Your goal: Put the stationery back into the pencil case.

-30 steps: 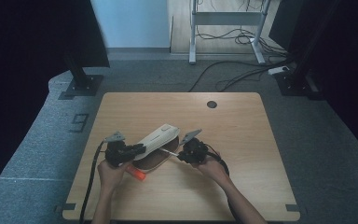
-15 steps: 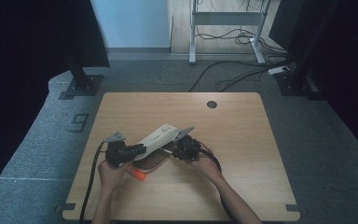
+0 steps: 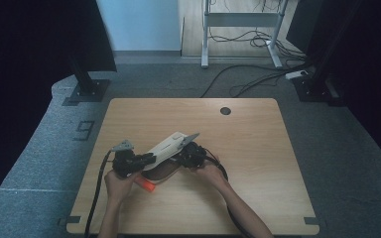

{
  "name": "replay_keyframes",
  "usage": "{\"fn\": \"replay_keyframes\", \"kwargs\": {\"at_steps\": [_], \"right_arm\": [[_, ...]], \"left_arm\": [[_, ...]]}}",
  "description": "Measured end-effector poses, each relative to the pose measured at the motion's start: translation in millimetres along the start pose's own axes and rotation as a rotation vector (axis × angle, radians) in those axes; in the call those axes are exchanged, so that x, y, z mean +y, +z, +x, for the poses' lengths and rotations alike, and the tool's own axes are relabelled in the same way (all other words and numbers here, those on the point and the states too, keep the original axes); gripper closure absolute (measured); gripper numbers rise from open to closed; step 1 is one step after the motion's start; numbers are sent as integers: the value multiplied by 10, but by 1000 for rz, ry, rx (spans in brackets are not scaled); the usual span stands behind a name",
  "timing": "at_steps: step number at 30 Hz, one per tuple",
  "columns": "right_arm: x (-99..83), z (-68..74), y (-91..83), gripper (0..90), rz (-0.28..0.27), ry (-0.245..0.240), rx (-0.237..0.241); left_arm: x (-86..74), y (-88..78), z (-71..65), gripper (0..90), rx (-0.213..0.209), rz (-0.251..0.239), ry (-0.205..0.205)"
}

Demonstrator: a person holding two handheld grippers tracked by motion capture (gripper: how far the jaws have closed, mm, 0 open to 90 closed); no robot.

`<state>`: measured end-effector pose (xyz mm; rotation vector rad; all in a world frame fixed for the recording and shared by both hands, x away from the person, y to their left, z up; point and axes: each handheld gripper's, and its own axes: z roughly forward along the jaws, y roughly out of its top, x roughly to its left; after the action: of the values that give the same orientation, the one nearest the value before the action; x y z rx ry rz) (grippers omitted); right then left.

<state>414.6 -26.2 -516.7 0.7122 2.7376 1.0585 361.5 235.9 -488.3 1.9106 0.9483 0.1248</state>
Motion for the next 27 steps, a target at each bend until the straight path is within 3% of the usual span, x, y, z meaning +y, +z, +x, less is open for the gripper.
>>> {"fn": "replay_keyframes", "kwargs": {"at_steps": [8, 10, 13, 27], "right_arm": [[-14, -60, 81, 773, -7, 12, 10], [-17, -64, 73, 729, -8, 14, 8], [-26, -82, 45, 664, -12, 16, -2], [-248, -172, -156, 616, -12, 32, -37]], "left_arm": [[-2, 1, 5, 747, 5, 1, 2], [-2, 1, 5, 747, 4, 1, 2], [-3, 0, 6, 747, 3, 0, 2], [-5, -1, 16, 746, 0, -1, -1]]}}
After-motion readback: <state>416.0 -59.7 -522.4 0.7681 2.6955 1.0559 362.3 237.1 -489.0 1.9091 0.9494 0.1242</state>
